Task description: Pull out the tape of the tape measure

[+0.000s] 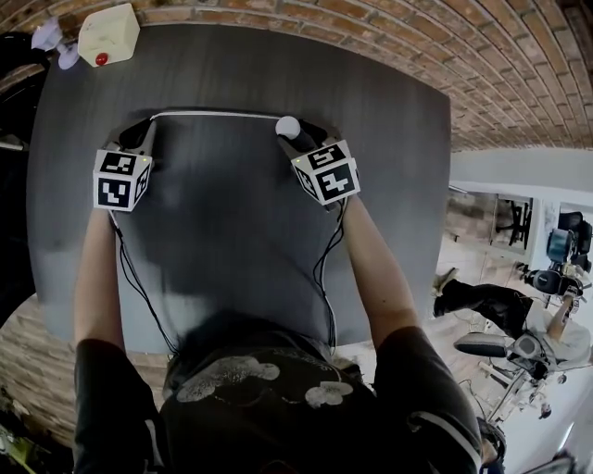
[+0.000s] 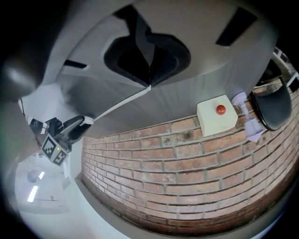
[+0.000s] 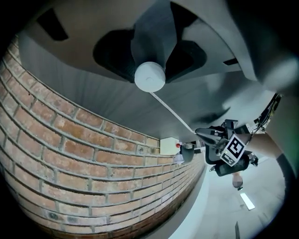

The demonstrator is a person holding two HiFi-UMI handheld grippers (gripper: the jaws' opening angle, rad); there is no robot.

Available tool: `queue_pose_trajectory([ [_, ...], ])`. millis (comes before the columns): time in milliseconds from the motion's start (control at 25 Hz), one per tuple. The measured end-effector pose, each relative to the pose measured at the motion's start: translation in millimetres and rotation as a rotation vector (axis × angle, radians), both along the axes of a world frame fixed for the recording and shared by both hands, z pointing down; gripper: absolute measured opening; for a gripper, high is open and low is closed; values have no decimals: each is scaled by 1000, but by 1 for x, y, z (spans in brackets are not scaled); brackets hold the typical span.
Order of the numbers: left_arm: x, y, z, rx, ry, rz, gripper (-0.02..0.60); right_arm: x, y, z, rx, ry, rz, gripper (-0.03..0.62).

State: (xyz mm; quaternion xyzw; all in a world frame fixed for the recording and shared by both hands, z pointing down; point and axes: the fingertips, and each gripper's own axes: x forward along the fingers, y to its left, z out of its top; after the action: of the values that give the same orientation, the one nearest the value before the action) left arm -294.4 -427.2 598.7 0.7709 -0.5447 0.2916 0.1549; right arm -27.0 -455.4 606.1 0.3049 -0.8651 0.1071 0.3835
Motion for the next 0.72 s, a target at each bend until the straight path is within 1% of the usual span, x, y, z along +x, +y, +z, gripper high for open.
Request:
queue_pose_trajectory([
  [120, 3, 0, 10, -31, -60, 1, 11, 1, 1, 9, -11, 15, -6, 225],
  [320, 3, 1, 23, -80, -128, -3, 12, 1, -1, 15, -22, 6, 14, 225],
  [440, 2, 1, 29, -96, -131, -13, 12, -1, -2, 15, -28, -4, 17, 225],
  [640, 3, 1, 29, -97, -125, -26, 14, 1, -3, 15, -13, 8, 17, 225],
  [720, 1, 1, 29, -95, -127, -34, 28, 1, -2, 15, -14, 8, 20, 227],
])
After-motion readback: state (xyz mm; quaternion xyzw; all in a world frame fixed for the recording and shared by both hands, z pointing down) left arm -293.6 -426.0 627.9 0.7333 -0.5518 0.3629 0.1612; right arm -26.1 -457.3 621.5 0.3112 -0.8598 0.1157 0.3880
